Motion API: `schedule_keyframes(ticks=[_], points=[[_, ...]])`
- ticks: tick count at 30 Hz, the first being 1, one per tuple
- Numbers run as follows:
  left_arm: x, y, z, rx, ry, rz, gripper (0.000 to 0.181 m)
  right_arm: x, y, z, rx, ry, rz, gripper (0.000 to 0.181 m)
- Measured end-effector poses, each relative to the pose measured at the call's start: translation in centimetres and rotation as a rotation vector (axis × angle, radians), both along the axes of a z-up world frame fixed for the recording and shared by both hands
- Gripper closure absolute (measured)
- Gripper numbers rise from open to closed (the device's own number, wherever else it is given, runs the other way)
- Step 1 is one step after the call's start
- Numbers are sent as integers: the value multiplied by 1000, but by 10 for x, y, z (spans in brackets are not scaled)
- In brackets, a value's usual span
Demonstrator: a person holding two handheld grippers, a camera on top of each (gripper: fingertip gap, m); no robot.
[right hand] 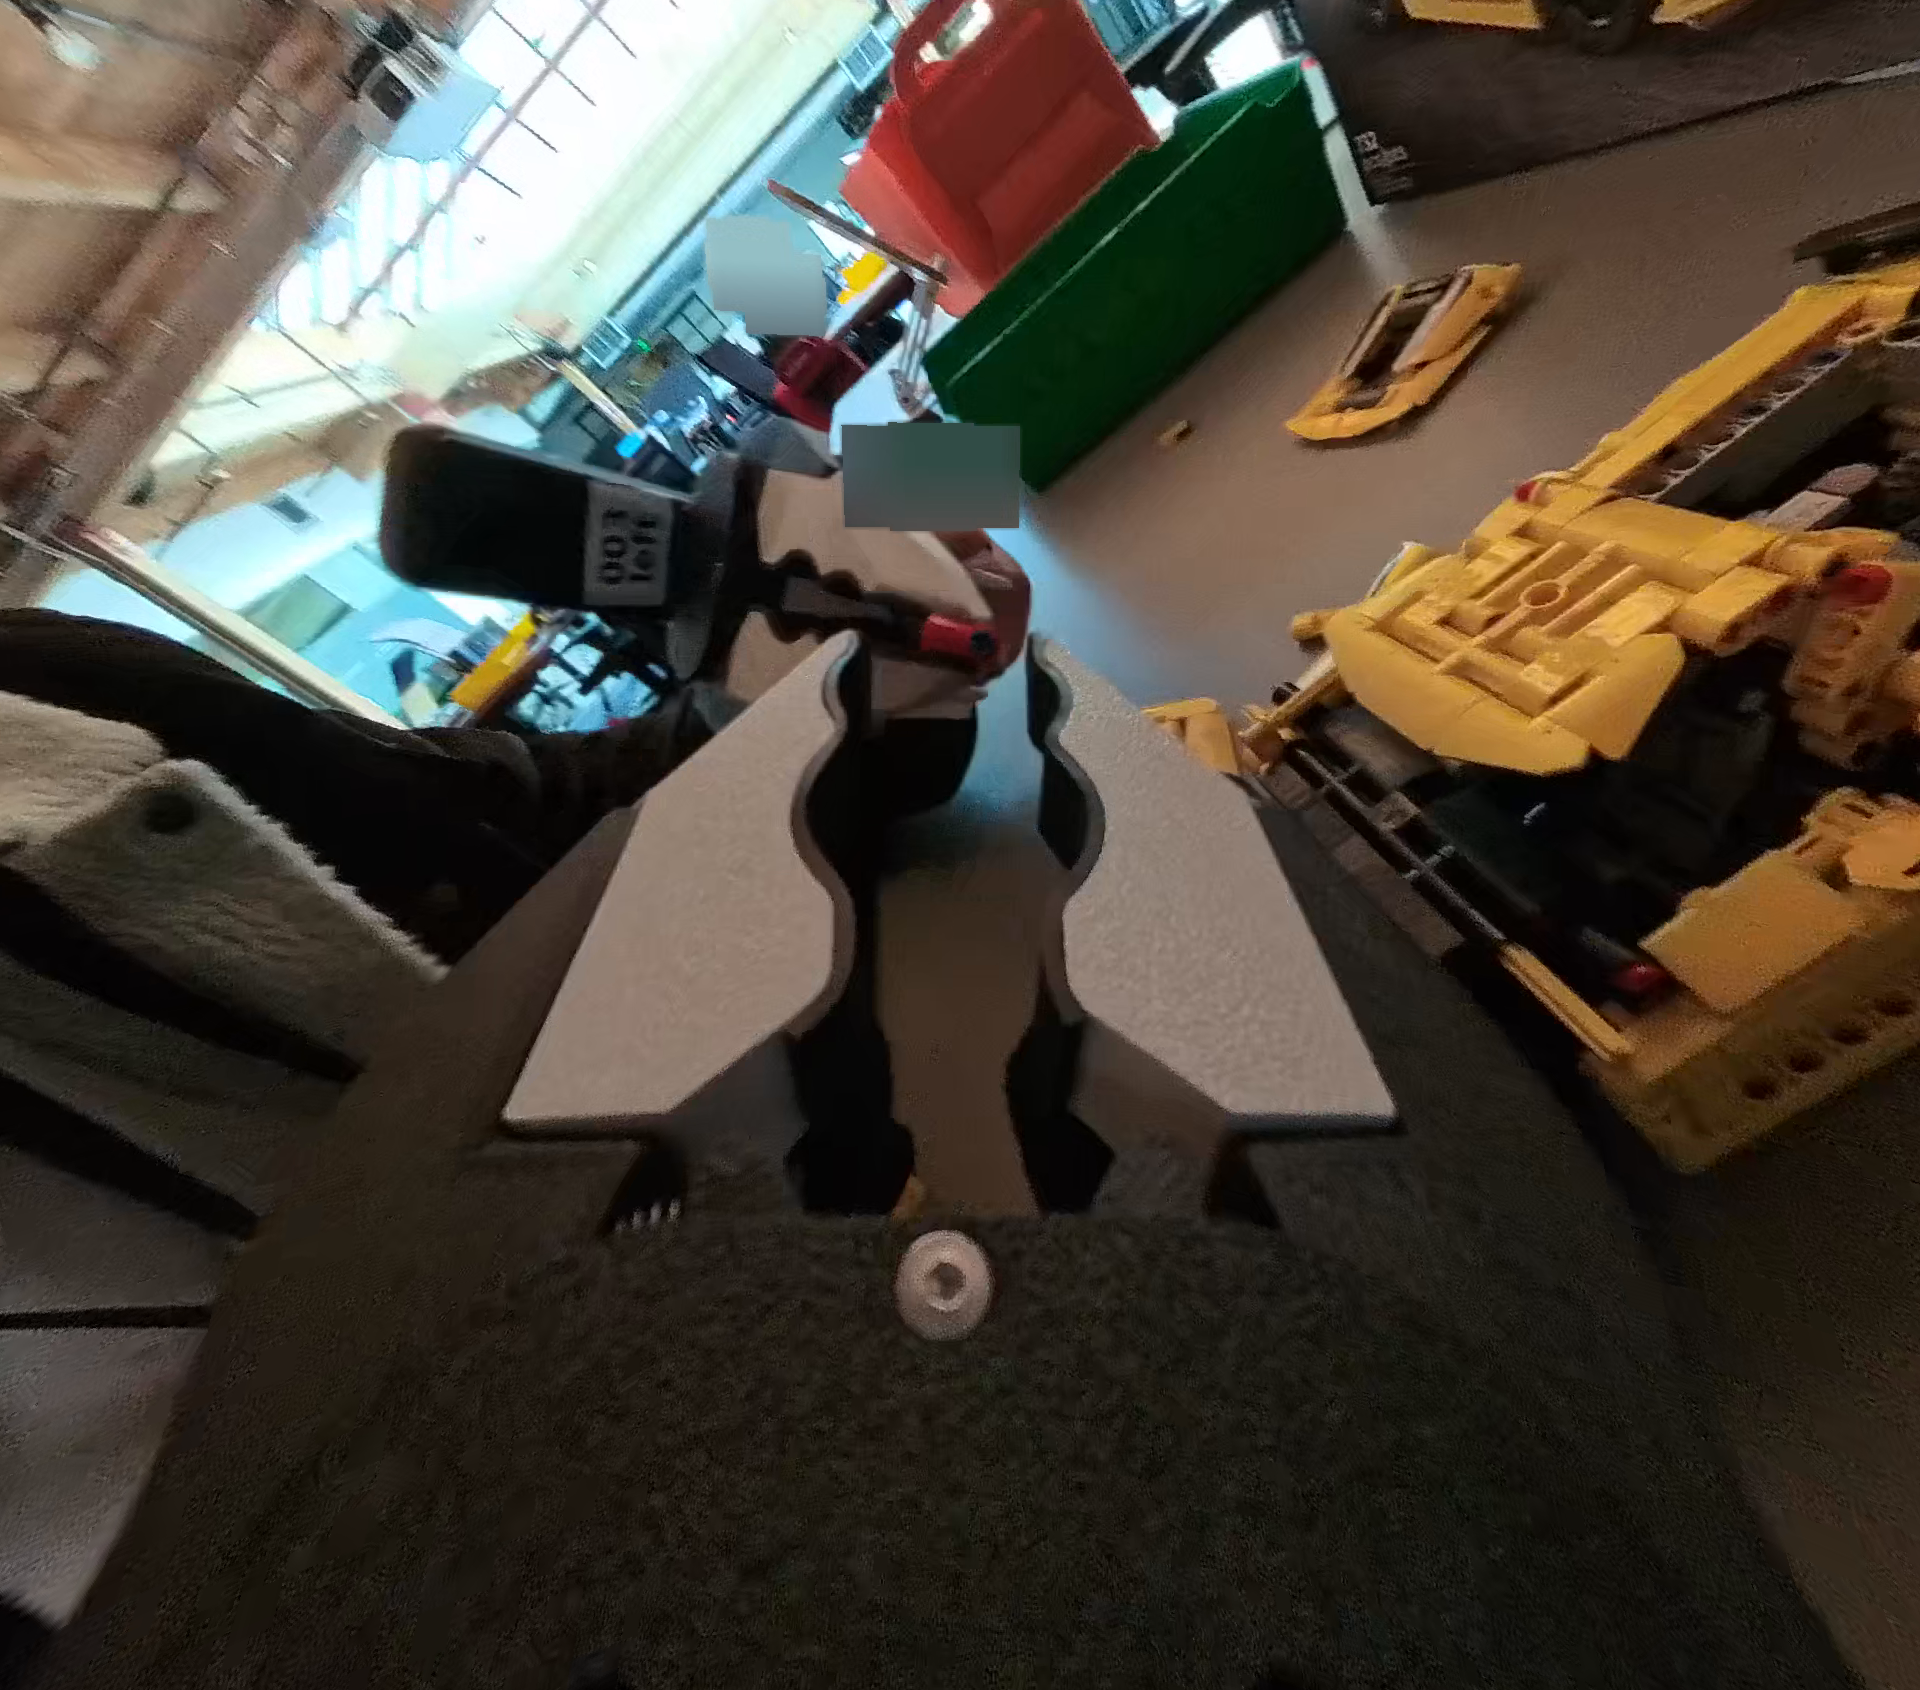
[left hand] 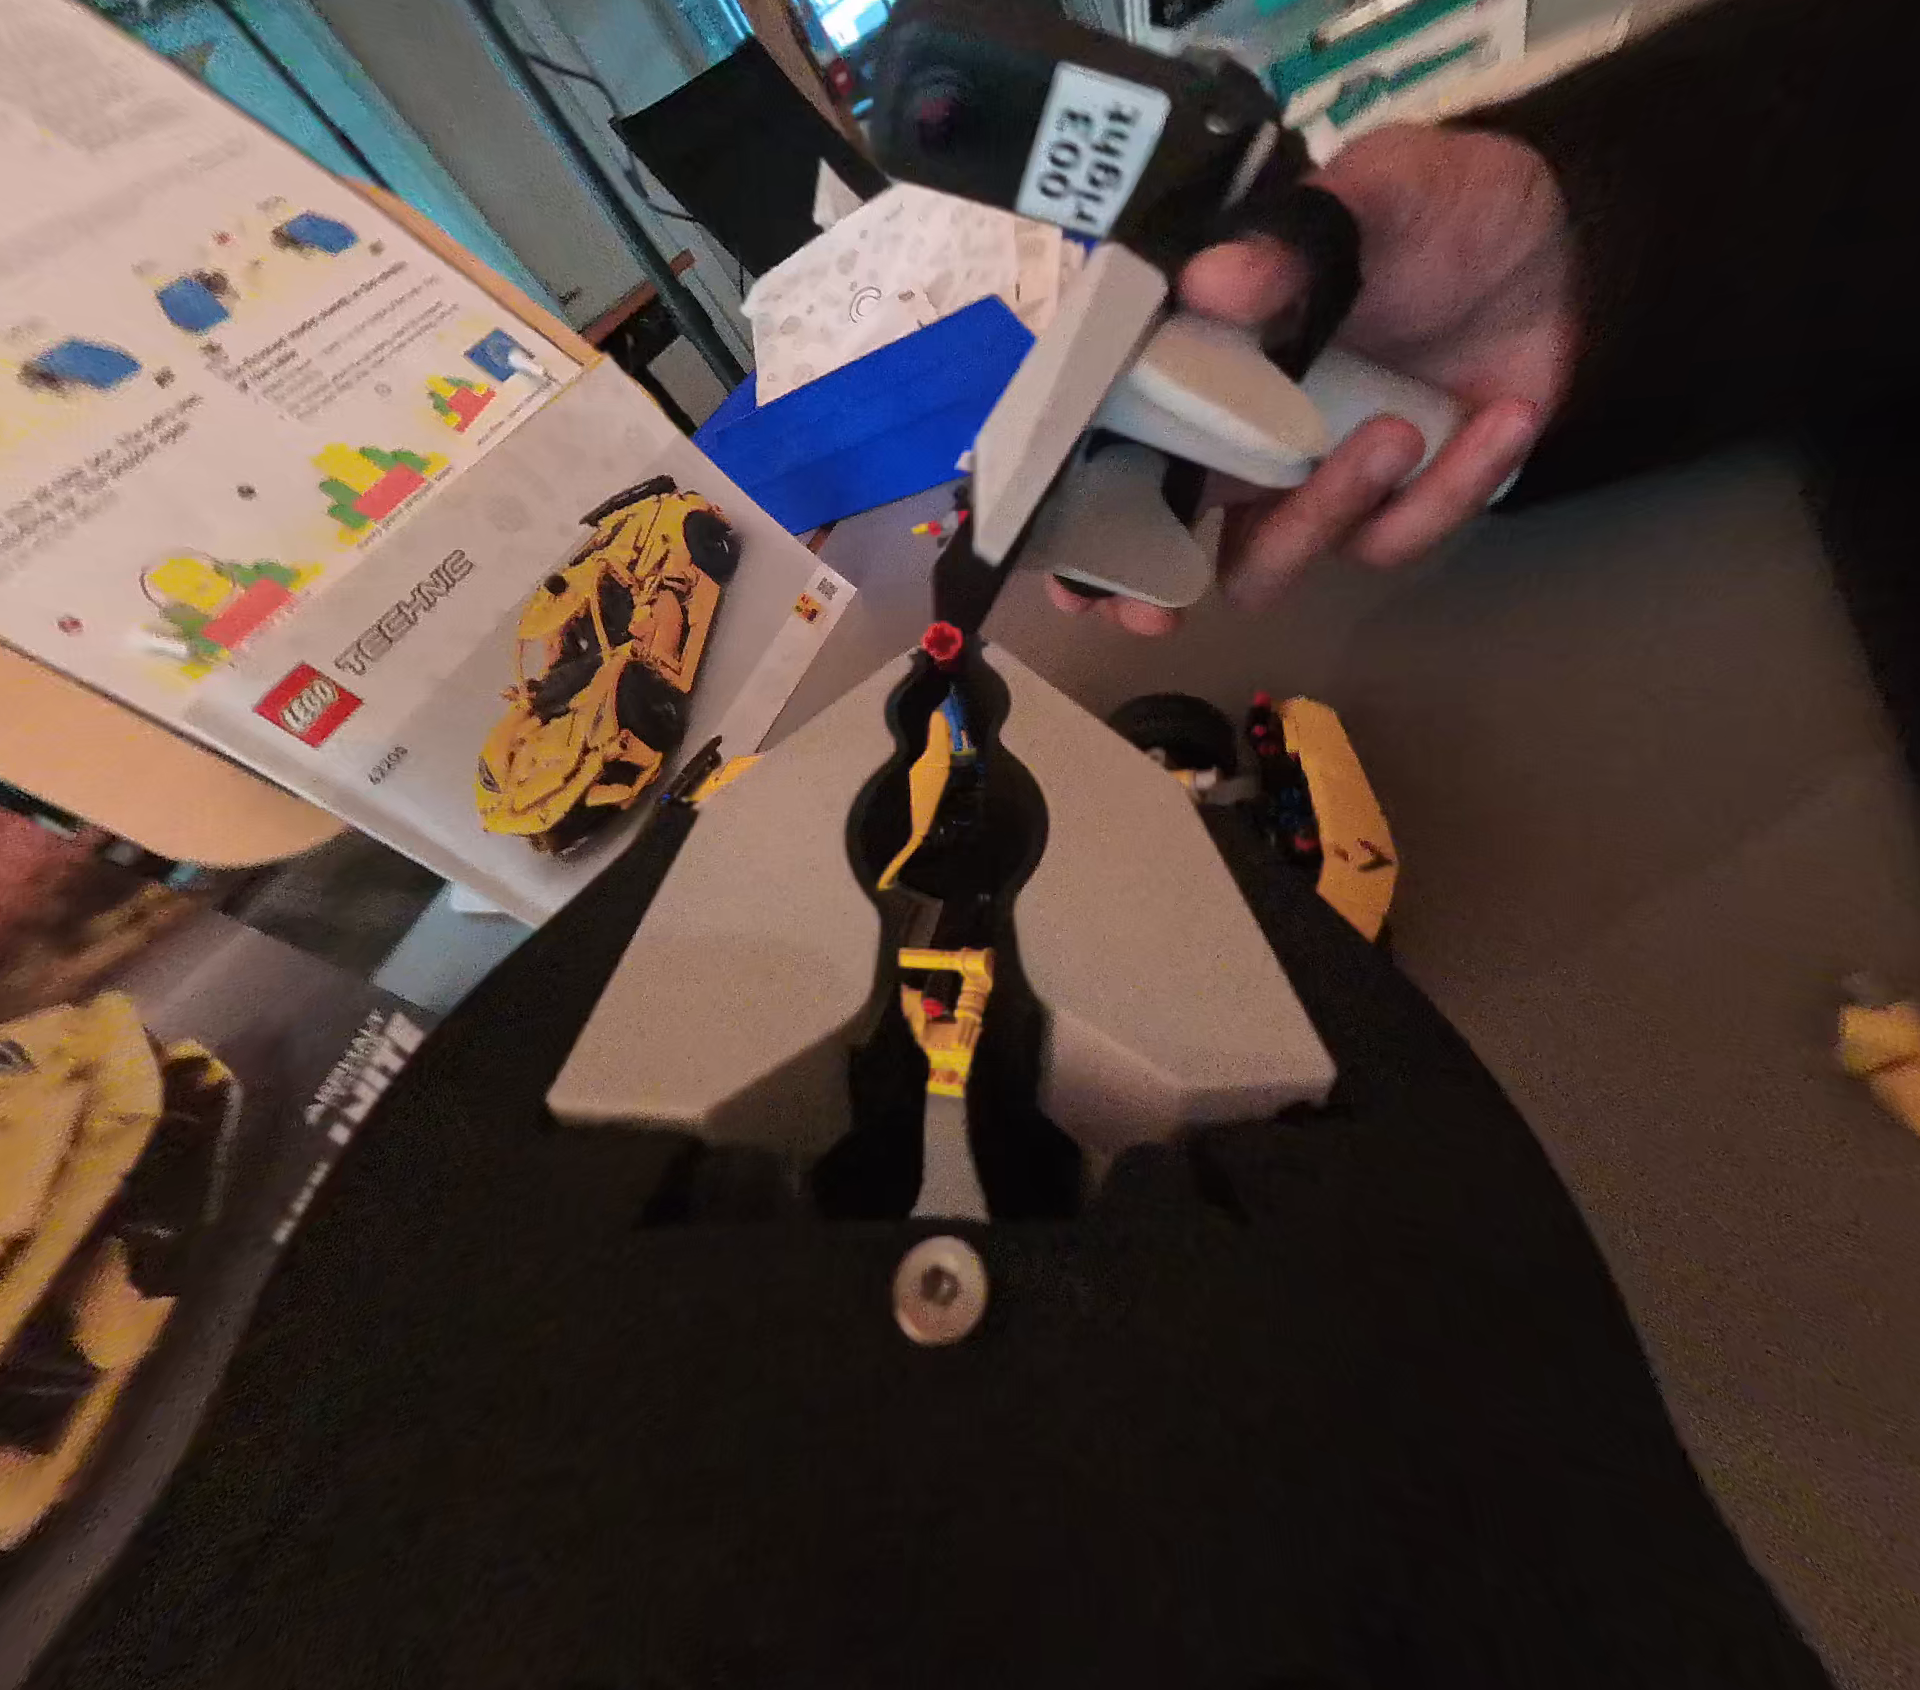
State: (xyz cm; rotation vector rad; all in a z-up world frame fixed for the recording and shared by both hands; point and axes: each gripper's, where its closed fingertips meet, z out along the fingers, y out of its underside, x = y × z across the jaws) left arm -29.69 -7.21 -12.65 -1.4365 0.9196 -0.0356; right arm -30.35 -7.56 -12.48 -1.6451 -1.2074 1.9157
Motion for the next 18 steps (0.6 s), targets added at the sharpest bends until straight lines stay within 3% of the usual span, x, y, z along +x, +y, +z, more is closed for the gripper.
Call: schedule_keyframes(ticks=[4,14,18], points=[[7,-2,-6,54,118,6,176,-1,-3,-7,9,-40,12,165],[1,6,-16,88,237,121,170,2,4,-11,51,-74,-6,166],[-1,10,-23,72,270,148,177,-1,3,-13,97,-79,-26,166]])
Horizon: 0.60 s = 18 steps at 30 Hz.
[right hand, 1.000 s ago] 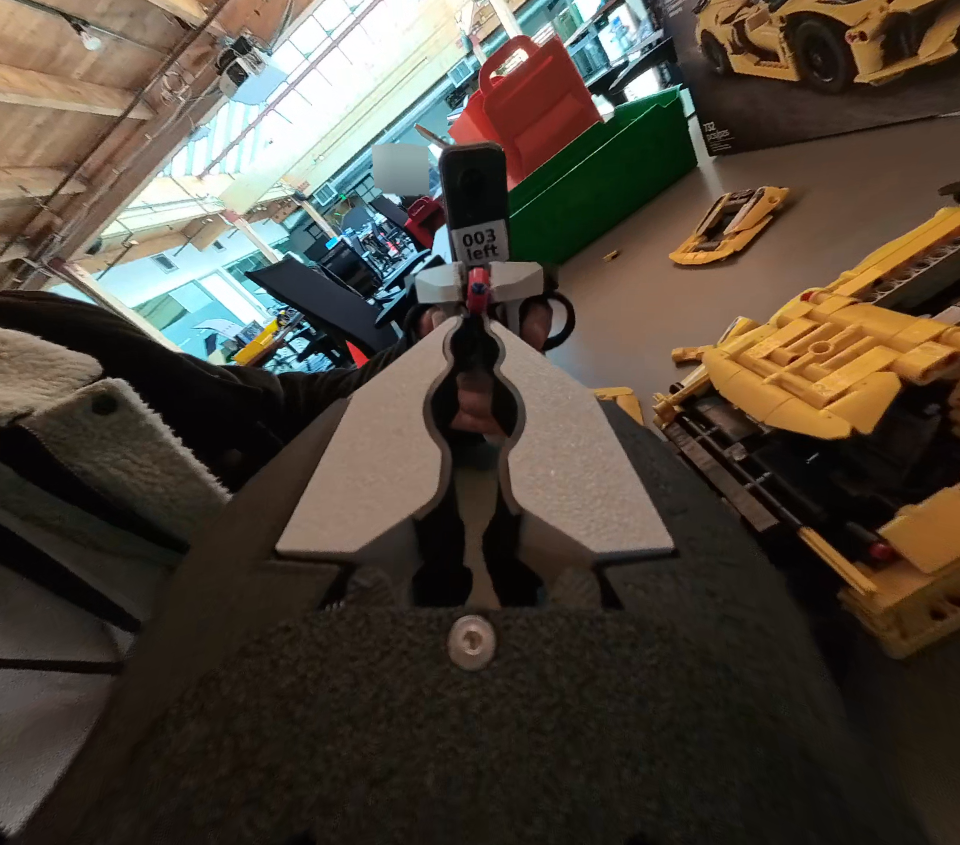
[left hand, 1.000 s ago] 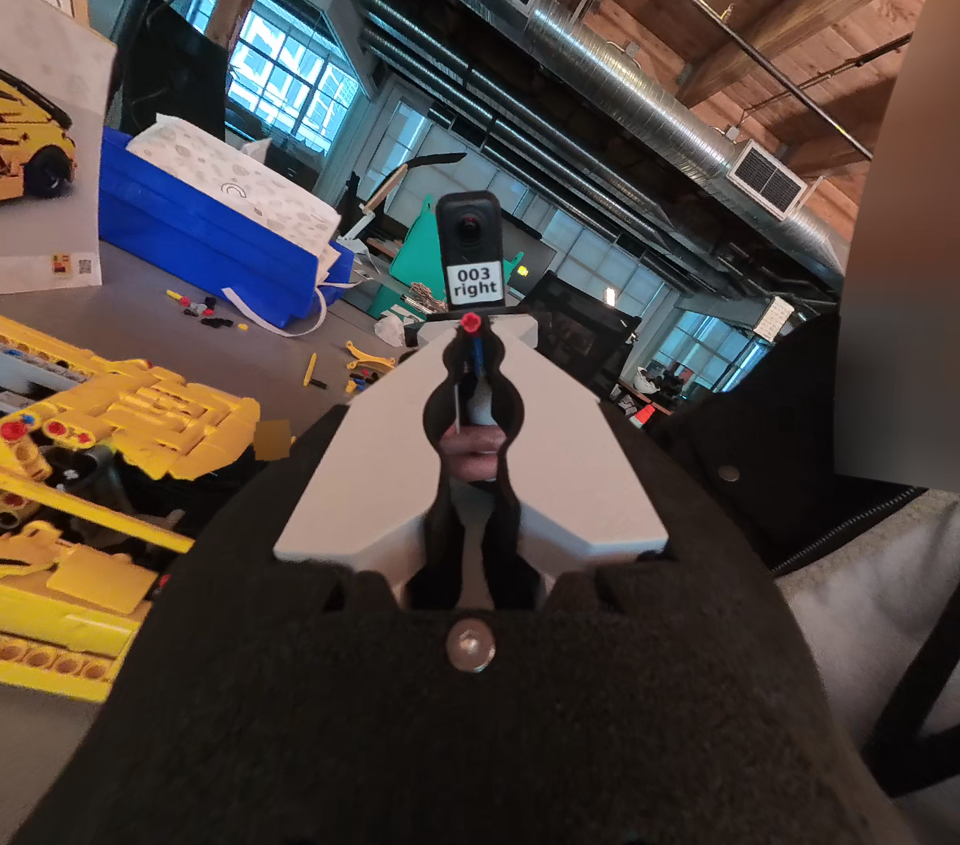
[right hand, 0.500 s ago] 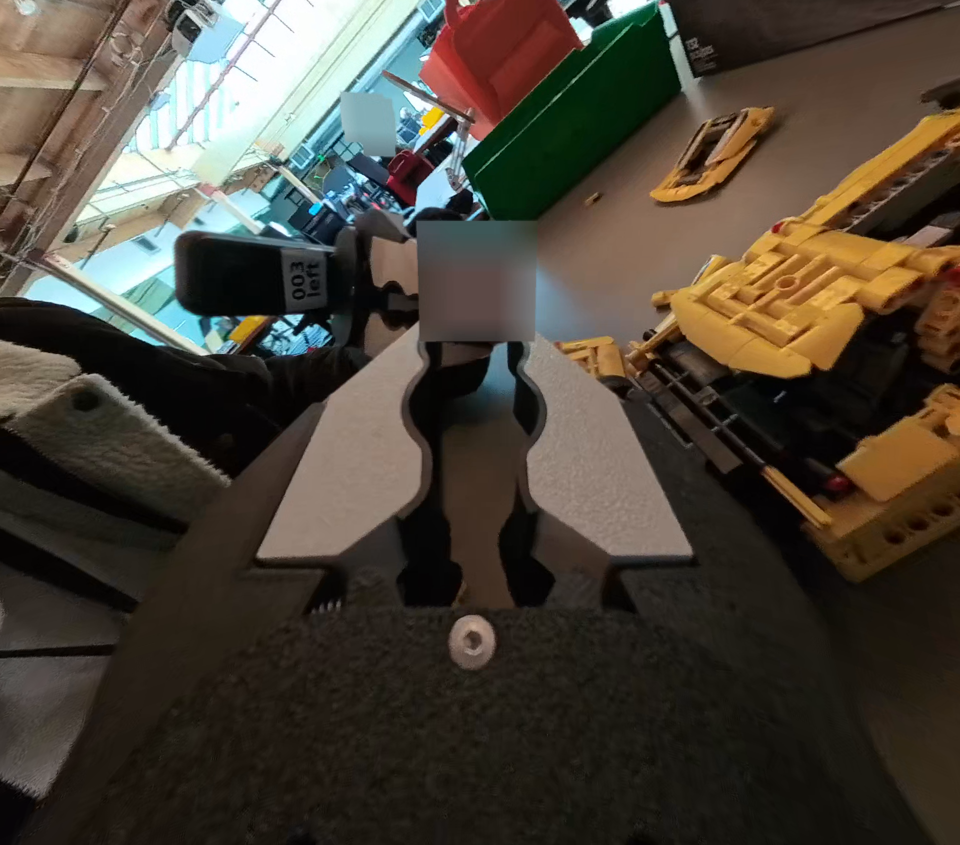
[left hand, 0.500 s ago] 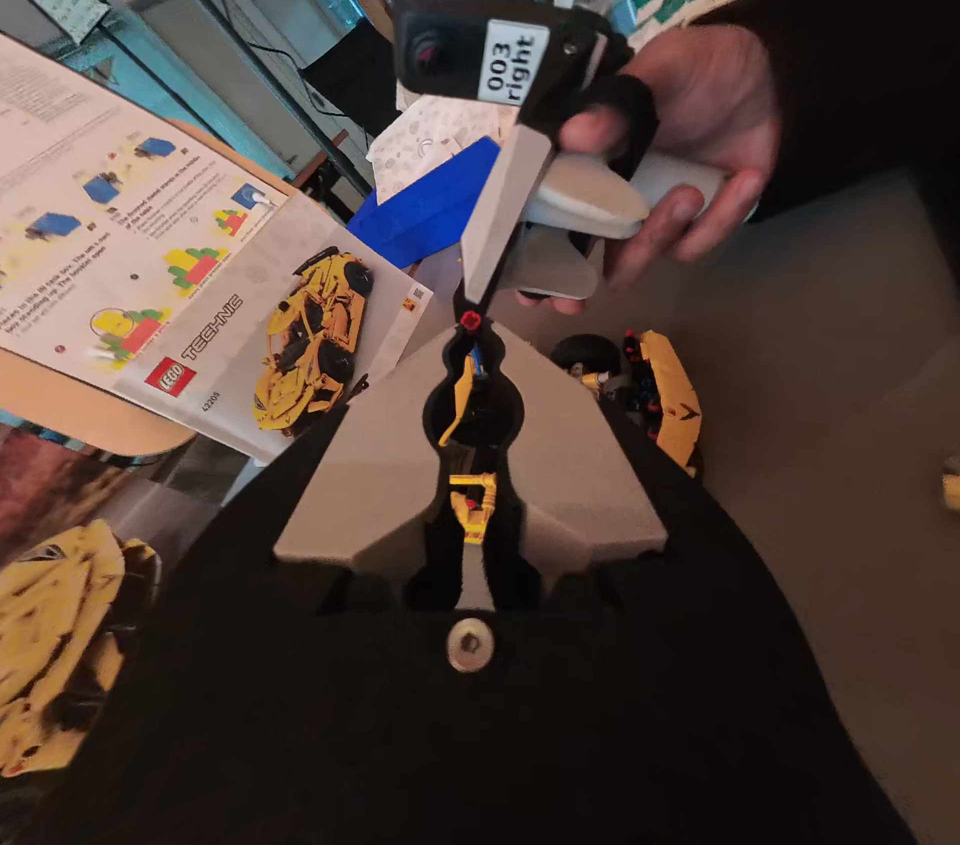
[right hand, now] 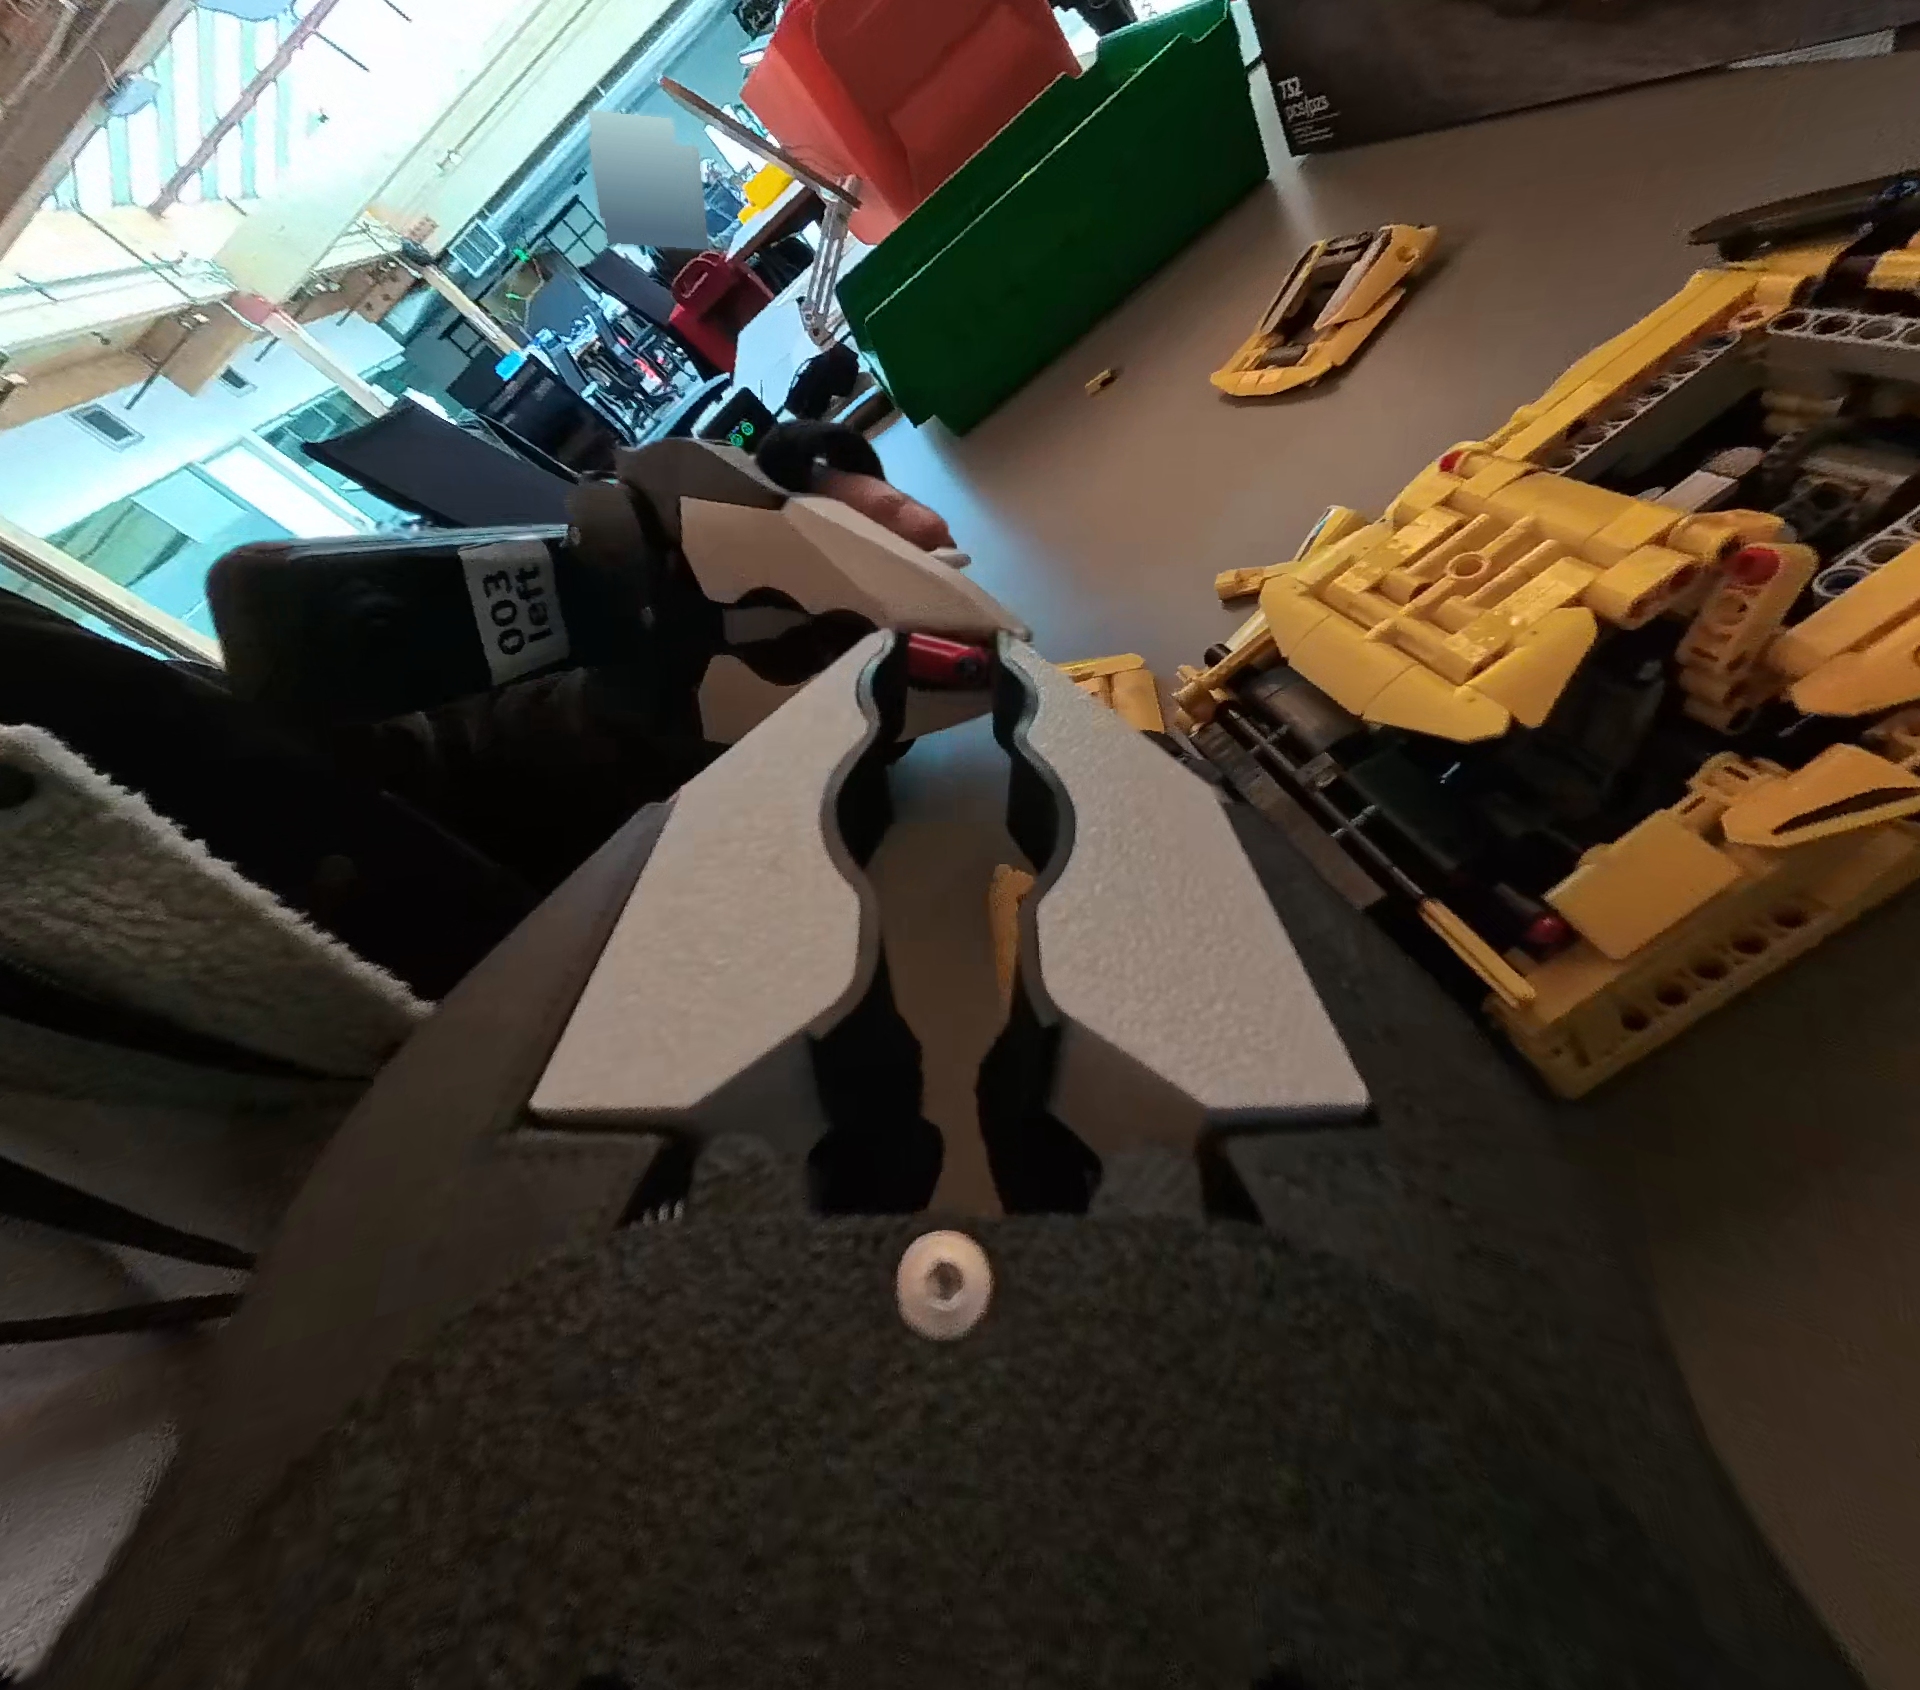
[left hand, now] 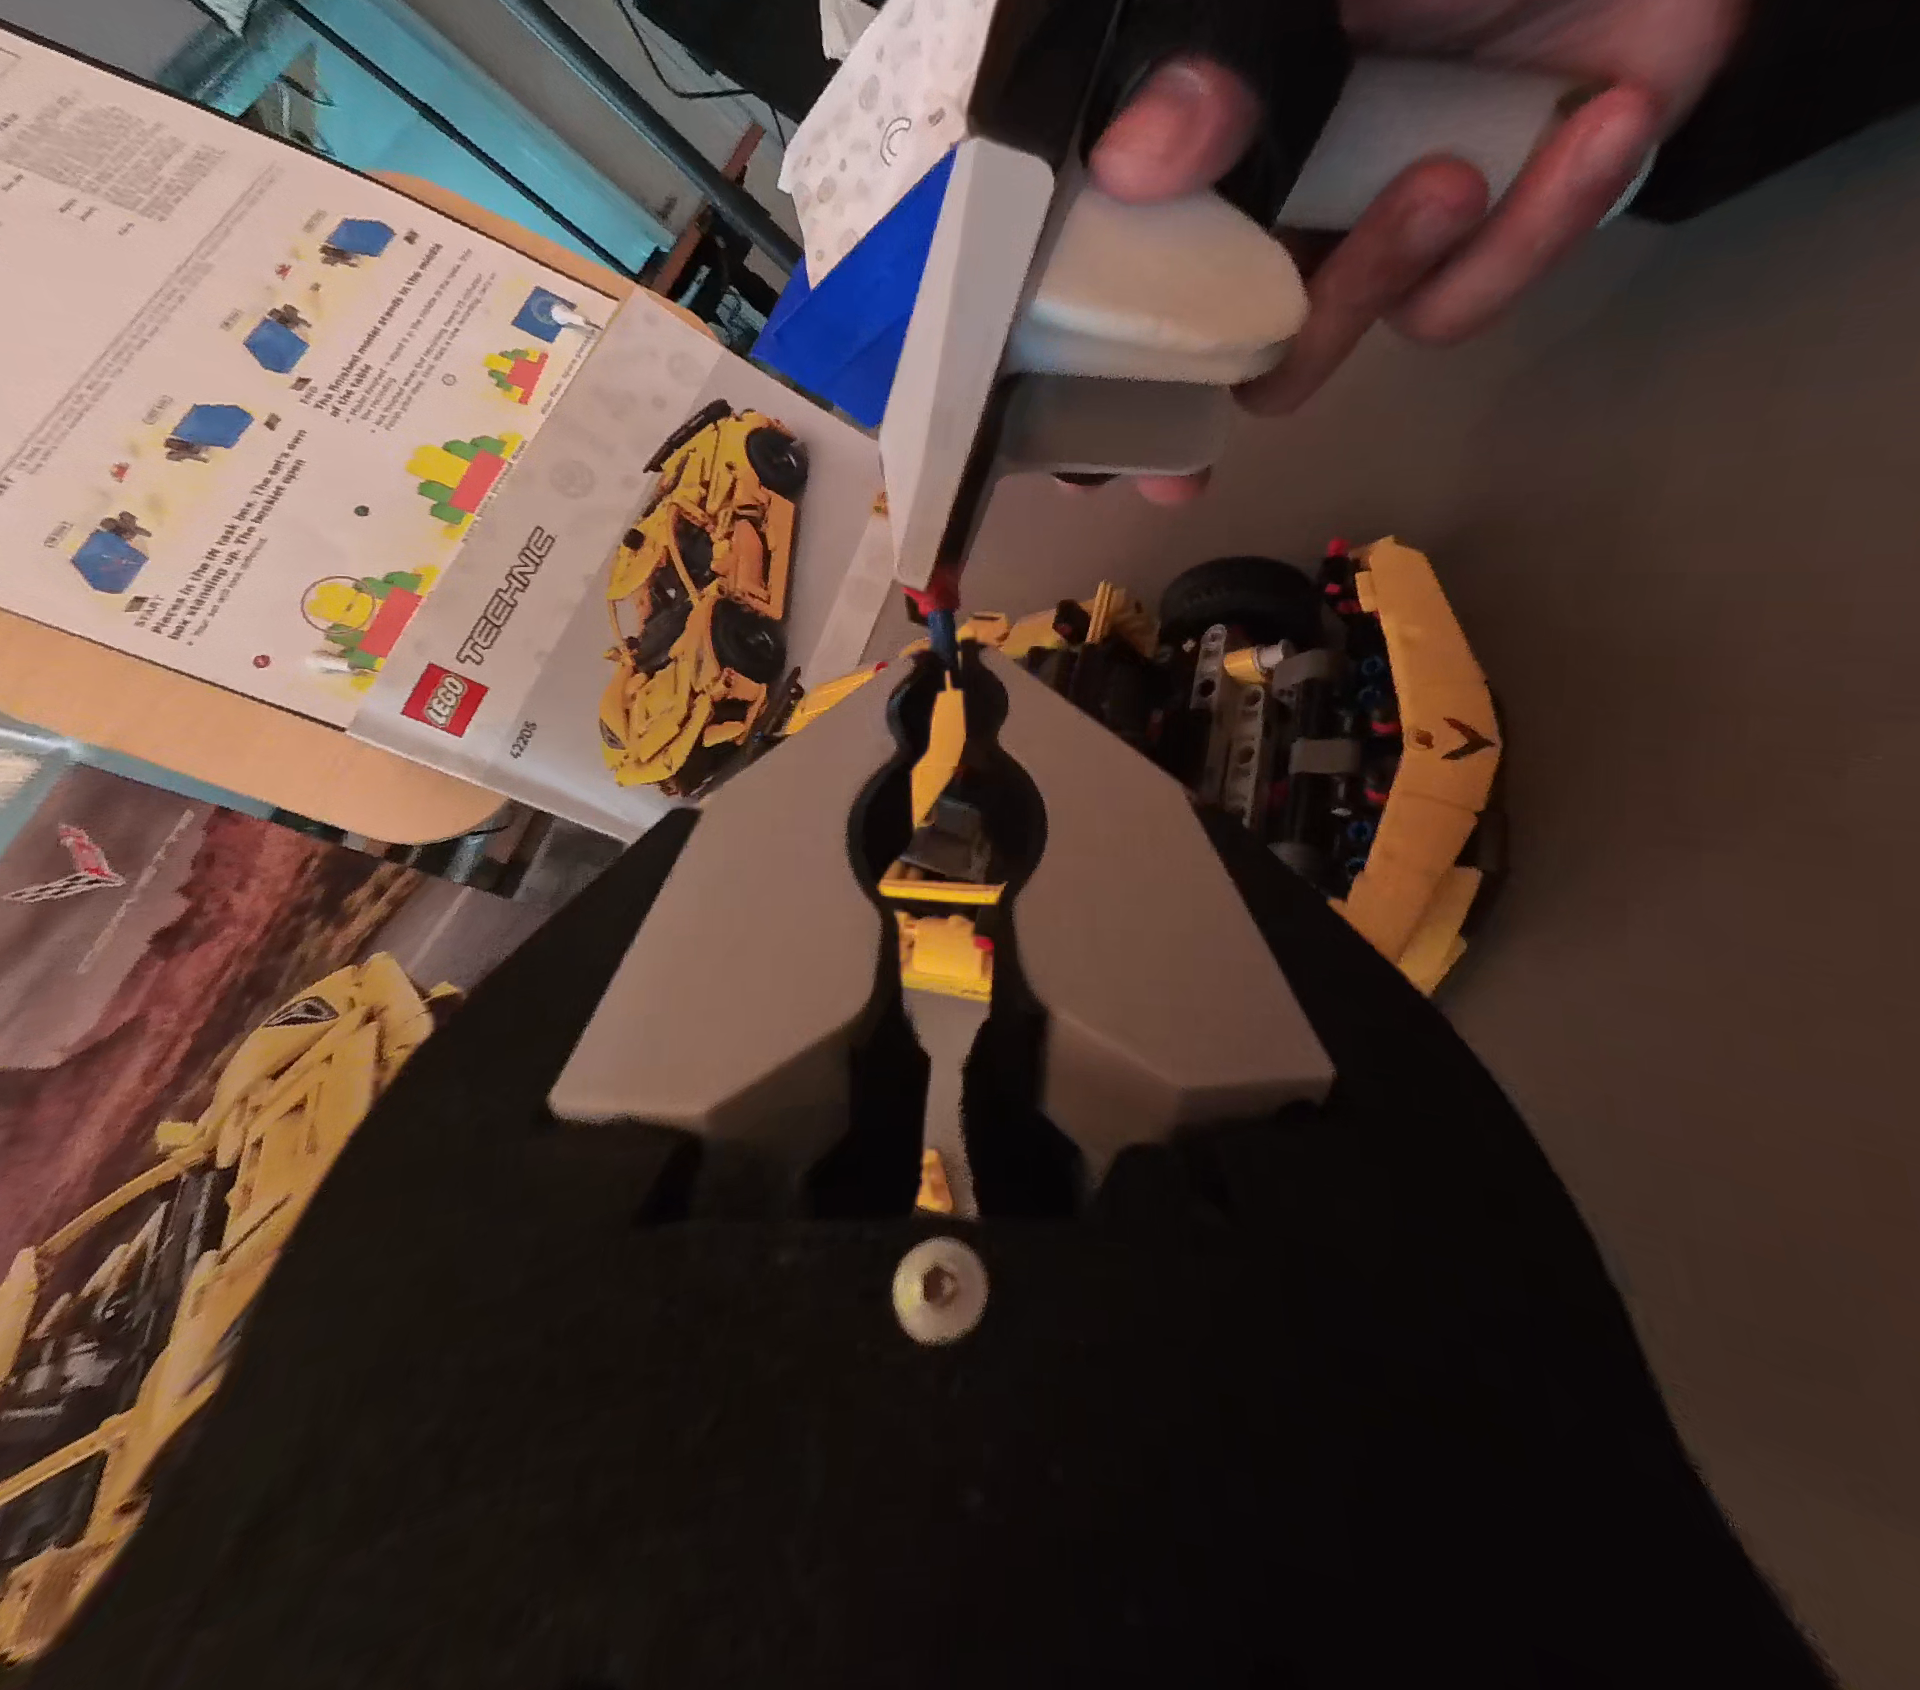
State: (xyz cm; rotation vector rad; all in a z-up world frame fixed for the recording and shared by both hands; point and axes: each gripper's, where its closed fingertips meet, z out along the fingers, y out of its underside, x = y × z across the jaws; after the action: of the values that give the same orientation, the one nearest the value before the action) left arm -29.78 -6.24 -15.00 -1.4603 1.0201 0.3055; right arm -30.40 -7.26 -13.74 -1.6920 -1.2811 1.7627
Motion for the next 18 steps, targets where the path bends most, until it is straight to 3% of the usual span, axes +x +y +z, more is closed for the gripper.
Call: schedule_keyframes(ticks=[11,18], points=[[-7,3,-3,109,238,87,178,-3,-2,-10,139,-42,-26,166],[-6,1,3,160,274,98,178,-2,-4,-4,118,-6,-16,166]])
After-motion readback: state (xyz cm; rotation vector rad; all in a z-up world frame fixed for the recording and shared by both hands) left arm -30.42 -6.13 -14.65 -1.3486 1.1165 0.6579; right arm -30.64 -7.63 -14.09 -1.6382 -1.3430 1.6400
